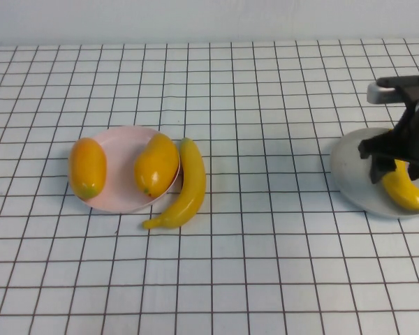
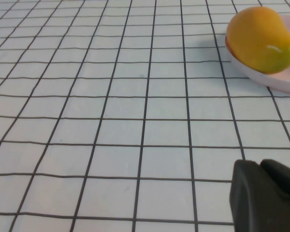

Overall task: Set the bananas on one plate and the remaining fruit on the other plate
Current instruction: Put another type of fruit in the right plate

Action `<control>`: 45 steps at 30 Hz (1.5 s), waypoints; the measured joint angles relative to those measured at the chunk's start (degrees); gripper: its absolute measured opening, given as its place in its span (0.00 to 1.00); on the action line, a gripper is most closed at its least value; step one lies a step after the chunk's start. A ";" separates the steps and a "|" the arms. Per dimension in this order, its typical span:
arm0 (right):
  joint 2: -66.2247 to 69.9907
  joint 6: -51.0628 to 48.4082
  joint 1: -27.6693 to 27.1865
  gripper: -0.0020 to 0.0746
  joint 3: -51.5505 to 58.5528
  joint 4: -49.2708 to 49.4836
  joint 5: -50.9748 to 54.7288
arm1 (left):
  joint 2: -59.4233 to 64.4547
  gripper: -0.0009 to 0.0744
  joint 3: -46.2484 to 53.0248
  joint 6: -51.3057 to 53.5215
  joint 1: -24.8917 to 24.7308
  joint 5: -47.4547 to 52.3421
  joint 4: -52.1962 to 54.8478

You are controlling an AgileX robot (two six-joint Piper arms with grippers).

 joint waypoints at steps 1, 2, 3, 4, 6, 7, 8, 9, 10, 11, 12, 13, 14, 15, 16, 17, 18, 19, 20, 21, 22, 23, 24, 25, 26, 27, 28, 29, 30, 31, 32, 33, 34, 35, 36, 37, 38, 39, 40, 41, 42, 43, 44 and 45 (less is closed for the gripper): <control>-0.59 0.00 0.66 0.63 -1.11 1.91 1.03 | 0.00 0.01 0.00 0.00 0.00 0.00 0.00; -1.11 0.00 1.59 0.63 -2.19 3.93 1.75 | 0.00 0.01 0.00 0.00 0.00 0.00 0.00; -1.67 0.00 2.73 0.63 -3.26 5.80 2.22 | 0.00 0.01 0.00 0.00 0.00 0.00 0.00; -1.98 0.00 3.80 0.63 -4.11 6.98 2.69 | 0.00 0.01 0.00 0.00 0.00 0.00 0.00; -2.34 0.00 6.87 0.63 -5.95 8.73 3.52 | 0.00 0.01 0.00 0.00 0.00 0.00 0.00; -2.34 0.14 8.27 0.63 -6.47 9.03 3.77 | 0.00 0.01 0.00 0.00 0.00 0.00 0.00; -2.34 0.81 10.09 0.63 -6.87 9.18 3.75 | 0.00 0.01 0.00 0.00 0.00 0.00 0.00; -2.20 1.44 12.04 0.63 -7.29 9.18 3.75 | 0.00 0.01 0.00 0.00 0.00 0.00 0.00; -1.67 2.47 14.06 0.63 -7.86 9.06 3.75 | 0.00 0.01 0.00 0.00 0.00 0.00 0.00; -1.02 3.47 16.07 0.63 -8.66 8.92 3.75 | 0.00 0.01 0.00 0.00 0.00 0.00 0.00; -0.07 4.43 18.02 0.63 -9.69 8.84 3.75 | 0.00 0.01 0.00 0.00 0.00 0.00 0.00; 0.89 5.45 19.50 0.63 -10.92 8.84 3.75 | 0.00 0.01 0.00 0.00 0.00 0.00 0.00; 2.30 6.21 21.22 0.63 -12.40 8.78 3.89 | 0.00 0.01 0.00 0.00 0.00 0.00 0.00; 3.90 7.07 22.78 0.63 -14.11 8.78 4.02 | 0.00 0.01 0.00 0.00 0.00 0.00 0.00; 5.66 7.70 23.92 0.63 -15.62 8.78 4.29 | 0.00 0.01 0.00 0.00 0.00 0.00 0.00; 7.49 8.32 25.22 0.63 -17.67 8.78 4.74 | 0.00 0.01 0.00 0.00 0.00 0.00 0.00; 9.36 8.90 26.41 0.63 -19.90 8.78 5.49 | 0.00 0.01 0.00 0.00 0.00 0.00 0.00; 10.85 9.30 27.50 0.63 -21.72 8.78 6.25 | 0.00 0.01 0.00 0.00 0.00 0.00 0.00; 12.71 9.60 28.45 0.63 -24.07 8.78 7.01 | 0.00 0.01 0.00 0.00 0.00 0.00 0.00; 14.55 9.86 29.27 0.63 -26.48 8.78 7.84 | 0.00 0.01 0.00 0.00 0.00 0.00 0.00; 16.00 10.17 29.82 0.63 -28.87 8.70 8.57 | 0.00 0.01 0.00 0.00 0.00 0.00 0.00; 17.76 10.84 30.36 0.63 -31.20 8.57 9.61 | 0.00 0.01 0.00 0.00 0.00 0.00 0.00; 19.51 11.49 30.69 0.63 -33.41 8.48 10.61 | 0.00 0.01 0.00 0.00 0.00 0.00 0.00; 21.19 12.20 30.79 0.63 -35.07 8.48 11.50 | 0.00 0.01 0.00 0.00 0.00 0.00 0.00; 22.80 12.99 30.91 0.63 -36.96 8.48 12.40 | 0.00 0.01 0.00 0.00 0.00 0.00 0.00; 24.27 13.79 30.91 0.63 -38.67 8.48 12.92 | 0.00 0.01 0.00 0.00 0.00 0.00 0.00; 25.34 14.32 30.91 0.63 -39.90 8.48 13.37 | 0.00 0.01 0.00 0.00 0.00 0.00 0.00; 26.44 15.11 30.91 0.63 -41.29 8.61 13.58 | 0.00 0.01 0.00 0.00 0.00 0.00 0.00; 26.95 15.67 30.91 0.63 -42.53 8.63 13.92 | 0.00 0.01 0.00 0.00 0.00 0.00 0.00; 27.32 16.16 30.91 0.63 -43.55 8.49 13.92 | 0.00 0.01 0.00 0.00 0.00 0.00 0.00; 27.72 16.63 30.91 0.63 -44.36 8.49 13.92 | 0.00 0.01 0.00 0.00 0.00 0.00 0.00; 27.98 17.07 30.91 0.63 -44.89 8.21 13.95 | 0.00 0.01 0.00 0.00 0.00 0.00 0.00; 28.01 17.52 30.91 0.63 -45.16 7.86 13.95 | 0.00 0.01 0.00 0.00 0.00 0.00 0.00; 28.10 18.03 30.91 0.63 -45.26 7.31 14.05 | 0.00 0.01 0.00 0.00 0.00 0.00 0.00; 28.10 18.43 30.91 0.63 -45.40 6.81 14.05 | 0.00 0.01 0.00 0.00 0.00 0.00 0.00; 28.10 18.57 30.91 0.63 -45.53 6.43 14.05 | 0.00 0.01 0.00 0.00 0.00 0.00 0.00; 28.10 18.82 30.91 0.63 -45.53 6.15 14.05 | 0.00 0.01 0.00 0.00 0.00 0.00 0.00; 28.10 18.96 30.91 0.63 -45.53 6.00 14.05 | 0.00 0.01 0.00 0.00 0.00 0.00 0.00; 28.10 18.96 30.91 0.63 -45.53 6.03 14.05 | 0.00 0.01 0.00 0.00 0.00 0.00 0.00; 28.10 19.09 30.91 0.63 -45.53 5.96 14.05 | 0.00 0.01 0.00 0.00 0.00 0.00 0.00; 28.10 19.20 30.91 0.63 -45.53 5.96 13.94 | 0.00 0.01 0.00 0.00 0.00 0.00 0.00; 28.10 19.18 30.91 0.63 -45.53 5.96 13.83 | 0.00 0.01 0.00 0.00 0.00 0.00 0.00; 28.10 19.18 30.91 0.63 -45.53 5.89 13.50 | 0.00 0.01 0.00 0.00 0.00 0.00 0.00; 28.10 19.33 30.91 0.63 -45.53 5.89 13.20 | 0.00 0.01 0.00 0.00 0.00 0.00 0.00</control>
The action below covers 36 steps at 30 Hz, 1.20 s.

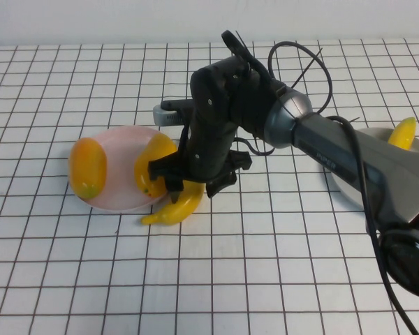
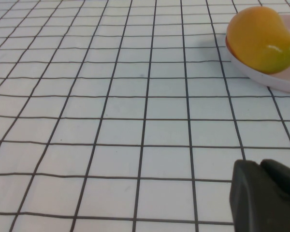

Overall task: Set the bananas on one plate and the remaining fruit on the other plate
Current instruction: Put another type of fruit in the right plate

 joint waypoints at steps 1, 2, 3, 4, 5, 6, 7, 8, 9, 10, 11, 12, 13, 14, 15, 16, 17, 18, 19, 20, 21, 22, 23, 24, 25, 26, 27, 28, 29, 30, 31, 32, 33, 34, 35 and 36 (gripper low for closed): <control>0.00 0.00 0.00 0.63 0.00 0.00 -0.26 | 0.00 0.01 0.00 0.00 0.00 0.00 0.00; 0.00 0.00 0.00 0.63 0.00 0.00 -0.49 | 0.00 0.01 0.00 0.00 0.00 0.00 0.00; 0.00 0.00 0.00 0.63 0.00 0.00 -0.93 | 0.00 0.01 0.00 0.00 0.00 0.00 0.00; 0.00 0.03 0.00 0.63 0.00 0.00 -1.20 | 0.00 0.01 0.00 0.00 0.00 0.00 0.00; 0.04 0.13 0.00 0.63 0.00 0.00 -1.50 | 0.00 0.01 0.00 0.00 0.00 0.00 0.00; 0.13 0.27 0.00 0.63 0.00 0.00 -1.82 | 0.00 0.01 0.00 0.00 0.00 0.00 0.00; 0.17 0.26 0.00 0.63 -0.08 0.00 -1.96 | 0.00 0.01 0.00 0.00 0.00 0.00 0.00; 0.40 0.26 0.00 0.63 -0.08 0.00 -2.11 | 0.00 0.01 0.00 0.00 0.00 0.00 0.00; 0.40 0.45 0.00 0.63 -0.08 0.00 -2.24 | 0.00 0.01 0.00 0.00 0.00 0.00 0.00; 0.50 0.74 0.00 0.63 -0.08 0.00 -2.36 | 0.00 0.01 0.00 0.00 0.00 0.00 0.00; 0.64 1.03 0.00 0.63 -0.08 0.00 -2.48 | 0.00 0.01 0.00 0.00 0.00 0.00 0.00; 0.77 1.26 0.00 0.63 -0.08 0.00 -2.48 | 0.00 0.01 0.00 0.00 0.00 0.00 0.00; 0.88 1.36 0.00 0.63 -0.08 0.00 -2.48 | 0.00 0.01 0.00 0.00 0.00 0.00 0.00; 1.04 1.51 0.00 0.63 -0.20 0.00 -2.55 | 0.00 0.01 0.00 0.00 0.00 0.00 0.00; 1.18 1.65 -0.10 0.63 -0.31 0.22 -2.55 | 0.00 0.01 0.00 0.00 0.00 0.00 0.00; 1.28 1.75 -0.11 0.63 -0.43 0.36 -2.55 | 0.00 0.01 0.00 0.00 0.00 0.00 0.00; 1.40 1.75 -0.20 0.63 -0.57 0.50 -2.43 | 0.00 0.01 0.00 0.00 0.00 0.00 0.00; 1.49 1.89 -0.20 0.63 -0.62 0.60 -2.35 | 0.00 0.01 0.00 0.00 0.00 0.00 0.00; 1.54 2.32 -0.23 0.62 -0.62 0.60 -2.21 | 0.00 0.01 0.00 0.00 0.00 0.00 0.00; 1.54 2.65 -0.34 0.61 -0.62 0.60 -2.09 | 0.00 0.01 0.00 0.00 0.00 0.00 0.00; 1.64 2.91 -0.33 0.59 -0.62 0.60 -2.00 | 0.00 0.01 0.00 0.00 0.00 0.00 0.00; 1.63 3.04 -0.33 0.57 -0.62 0.60 -1.97 | 0.00 0.01 0.00 0.00 0.00 0.00 0.00; 1.63 3.16 -0.33 0.56 -0.62 0.60 -1.87 | 0.00 0.01 0.00 0.00 0.00 0.00 0.00; 1.63 3.25 -0.33 0.54 -0.62 0.45 -1.87 | 0.00 0.01 0.00 0.00 0.00 0.00 0.00; 1.63 3.25 -0.33 0.53 -0.62 0.37 -1.76 | 0.00 0.01 0.00 0.00 0.00 0.00 0.00; 1.63 3.28 -0.44 0.52 -0.62 0.22 -1.76 | 0.00 0.01 0.00 0.00 0.00 0.00 0.00; 1.63 3.38 -0.44 0.52 -0.67 0.23 -1.65 | 0.00 0.01 0.00 0.00 0.00 0.00 0.00; 1.63 3.38 -0.44 0.51 -0.67 0.23 -1.65 | 0.00 0.01 0.00 0.00 0.00 0.00 0.00; 1.63 3.38 -0.55 0.51 -0.67 0.23 -1.65 | 0.00 0.01 0.00 0.00 0.00 0.00 0.00; 1.63 3.38 -0.55 0.51 -0.67 0.23 -1.53 | 0.00 0.01 0.00 0.00 0.00 0.00 0.00; 1.63 3.38 -0.62 0.51 -0.67 0.23 -1.42 | 0.00 0.01 0.00 0.00 0.00 0.00 0.00; 1.63 3.38 -0.67 0.51 -0.67 0.23 -1.43 | 0.00 0.01 0.00 0.00 0.00 0.00 0.00; 1.63 3.38 -0.77 0.52 -0.67 0.23 -1.34 | 0.00 0.01 0.00 0.00 0.00 0.00 0.00; 1.63 3.38 -0.89 0.52 -0.67 0.23 -1.30 | 0.00 0.01 0.00 0.00 0.00 0.00 0.00; 1.63 3.38 -0.89 0.53 -0.67 0.23 -1.20 | 0.00 0.01 0.00 0.00 0.00 0.00 0.00; 1.63 3.38 -0.89 0.54 -0.67 0.23 -1.07 | 0.00 0.01 0.00 0.00 0.00 0.00 0.00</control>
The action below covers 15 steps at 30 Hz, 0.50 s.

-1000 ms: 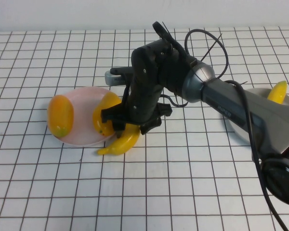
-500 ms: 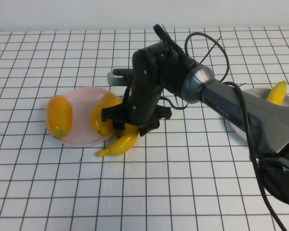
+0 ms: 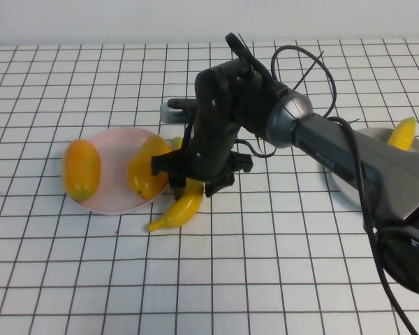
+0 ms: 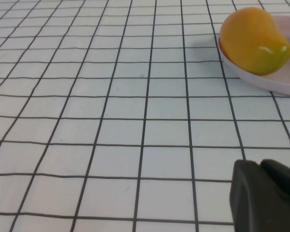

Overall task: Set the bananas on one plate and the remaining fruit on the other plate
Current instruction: Put another type of fruit in the right plate

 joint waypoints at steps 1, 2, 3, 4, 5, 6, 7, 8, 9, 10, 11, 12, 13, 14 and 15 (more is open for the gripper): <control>0.00 0.00 -0.09 0.55 0.00 0.00 0.00 | 0.00 0.01 0.00 0.00 0.00 0.00 0.00; 0.00 0.00 -0.09 0.56 0.00 0.00 0.00 | 0.00 0.01 0.00 0.00 0.00 0.00 0.00; 0.00 0.00 -0.09 0.56 0.00 0.00 0.11 | 0.00 0.01 0.00 0.00 0.00 0.00 0.00; 0.00 0.00 -0.09 0.57 0.00 0.00 0.11 | 0.00 0.01 0.00 0.00 0.00 0.00 0.00; 0.00 0.00 -0.09 0.57 0.00 0.00 0.11 | 0.00 0.01 0.00 0.00 0.00 0.00 0.00; 0.00 0.00 -0.09 0.57 -0.10 0.00 0.22 | 0.00 0.01 0.00 0.00 0.00 0.00 0.00; 0.00 0.00 -0.09 0.57 -0.20 0.00 0.22 | 0.00 0.01 0.00 0.00 0.00 0.00 0.00; 0.00 0.00 -0.09 0.57 -0.32 -0.11 0.35 | 0.00 0.01 0.00 0.00 0.00 0.00 0.00; 0.00 0.00 -0.09 0.57 -0.59 -0.30 0.69 | 0.00 0.01 0.00 0.00 0.00 0.00 0.00; 0.00 0.00 -0.09 0.57 -0.73 -0.70 1.07 | 0.00 0.01 0.00 0.00 0.00 0.00 0.00; 0.00 0.00 -0.09 0.57 -0.99 -0.90 1.36 | 0.00 0.01 0.00 0.00 0.00 0.00 0.00; 0.00 0.00 -0.09 0.57 -1.13 -1.20 1.48 | 0.00 0.01 0.00 0.00 0.00 0.00 0.00; 0.00 0.00 -0.09 0.57 -1.23 -1.32 1.58 | 0.00 0.01 0.00 0.00 0.00 0.00 0.00; 0.00 0.00 -0.09 0.57 -1.17 -1.32 1.72 | 0.00 0.01 0.00 0.00 0.00 0.00 0.00; 0.00 0.00 -0.09 0.57 -1.17 -1.32 1.72 | 0.00 0.01 0.00 0.00 0.00 0.00 0.00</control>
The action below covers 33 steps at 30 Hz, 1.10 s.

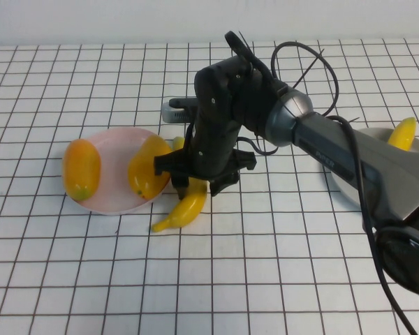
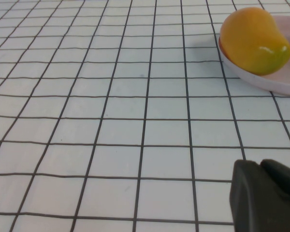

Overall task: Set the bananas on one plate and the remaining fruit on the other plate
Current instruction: Put another type of fruit in the right plate

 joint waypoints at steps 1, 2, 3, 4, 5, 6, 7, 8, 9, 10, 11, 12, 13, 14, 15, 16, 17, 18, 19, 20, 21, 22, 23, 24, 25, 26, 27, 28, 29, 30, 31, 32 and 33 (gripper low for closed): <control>0.00 0.00 0.00 0.57 0.00 0.00 0.00 | 0.00 0.01 0.00 0.00 0.00 0.00 0.00; 0.00 0.00 0.00 0.57 0.00 -0.10 0.00 | 0.00 0.01 0.00 0.00 0.00 0.00 0.00; 0.00 0.00 0.00 0.57 0.00 -0.09 0.00 | 0.00 0.01 0.00 0.00 0.00 0.00 0.00; 0.00 0.00 0.10 0.57 0.00 -0.09 0.00 | 0.00 0.01 0.00 0.00 0.00 0.00 0.00; 0.00 0.00 0.10 0.57 0.00 -0.09 0.00 | 0.00 0.01 0.00 0.00 0.00 0.00 0.00; 0.00 0.00 0.10 0.57 0.00 -0.12 0.00 | 0.00 0.01 0.00 0.00 0.00 0.00 0.00; 0.00 0.00 0.21 0.57 0.00 -0.12 0.00 | 0.00 0.01 0.00 0.00 0.00 0.00 0.00; 0.00 0.00 0.33 0.57 -0.11 -0.22 0.00 | 0.00 0.01 0.00 0.00 0.00 0.00 0.00; 0.00 0.00 0.41 0.57 -0.14 -0.34 0.00 | 0.00 0.01 0.00 0.00 0.00 0.00 0.00; 0.04 0.00 0.56 0.57 -0.40 -0.48 0.00 | 0.00 0.01 0.00 0.00 0.00 0.00 0.00; 0.13 0.00 0.80 0.57 -0.73 -0.58 0.00 | 0.00 0.01 0.00 0.00 0.00 0.00 0.00; 0.27 -0.11 0.94 0.57 -1.29 -0.66 0.11 | 0.00 0.01 0.00 0.00 0.00 0.00 0.00; 0.41 -0.11 1.17 0.57 -1.86 -1.01 0.11 | 0.00 0.01 0.00 0.00 0.00 0.00 0.00; 0.54 -0.11 1.42 0.57 -2.41 -1.25 0.24 | 0.00 0.01 0.00 0.00 0.00 0.00 0.00; 0.59 -0.22 1.64 0.57 -3.11 -1.64 0.35 | 0.00 0.01 0.00 0.00 0.00 0.00 0.00; 0.68 -0.22 1.81 0.57 -3.77 -2.08 0.42 | 0.00 0.01 0.00 0.00 0.00 0.00 0.00; 0.68 -0.30 1.90 0.57 -4.46 -2.50 0.49 | 0.00 0.01 0.00 0.00 0.00 0.00 0.00; 0.68 -0.34 1.89 0.57 -5.04 -2.76 0.49 | 0.00 0.01 0.00 0.00 0.00 0.00 0.00; 0.68 -0.34 1.91 0.57 -5.33 -2.85 0.49 | 0.00 0.01 0.00 0.00 0.00 0.00 0.00; 0.68 -0.34 1.91 0.57 -5.61 -3.00 0.49 | 0.00 0.01 0.00 0.00 0.00 0.00 0.00; 0.68 -0.34 1.91 0.57 -5.63 -3.25 0.49 | 0.00 0.01 0.00 0.00 0.00 0.00 0.00; 0.68 -0.34 1.91 0.57 -5.63 -3.53 0.57 | 0.00 0.01 0.00 0.00 0.00 0.00 0.00; 0.68 -0.34 1.91 0.57 -5.63 -3.99 0.57 | 0.00 0.01 0.00 0.00 0.00 0.00 0.00; 0.83 -0.34 1.91 0.57 -5.63 -4.41 0.57 | 0.00 0.01 0.00 0.00 0.00 0.00 0.00; 0.83 -0.34 1.91 0.57 -5.63 -4.41 0.57 | 0.00 0.01 0.00 0.00 0.00 0.00 0.00; 0.97 -0.34 1.91 0.57 -5.63 -4.77 0.57 | 0.00 0.01 0.00 0.00 0.00 0.00 0.00; 1.09 -0.34 1.91 0.57 -5.63 -4.87 0.57 | 0.00 0.01 0.00 0.00 0.00 0.00 0.00; 1.32 -0.34 1.91 0.57 -5.63 -4.90 0.57 | 0.00 0.01 0.00 0.00 0.00 0.00 0.00; 1.65 -0.34 1.91 0.57 -5.63 -4.90 0.57 | 0.00 0.01 0.00 0.00 0.00 0.00 0.00; 1.93 -0.34 1.91 0.57 -5.63 -4.41 0.57 | 0.00 0.01 0.00 0.00 0.00 0.00 0.00; 2.37 -0.34 1.91 0.57 -5.63 -4.41 0.57 | 0.00 0.01 0.00 0.00 0.00 0.00 0.00; 2.77 -0.34 1.91 0.57 -5.63 -4.41 0.57 | 0.00 0.01 0.00 0.00 0.00 0.00 0.00; 3.07 -0.34 1.91 0.57 -5.63 -3.98 0.57 | 0.00 0.01 0.00 0.00 0.00 0.00 0.00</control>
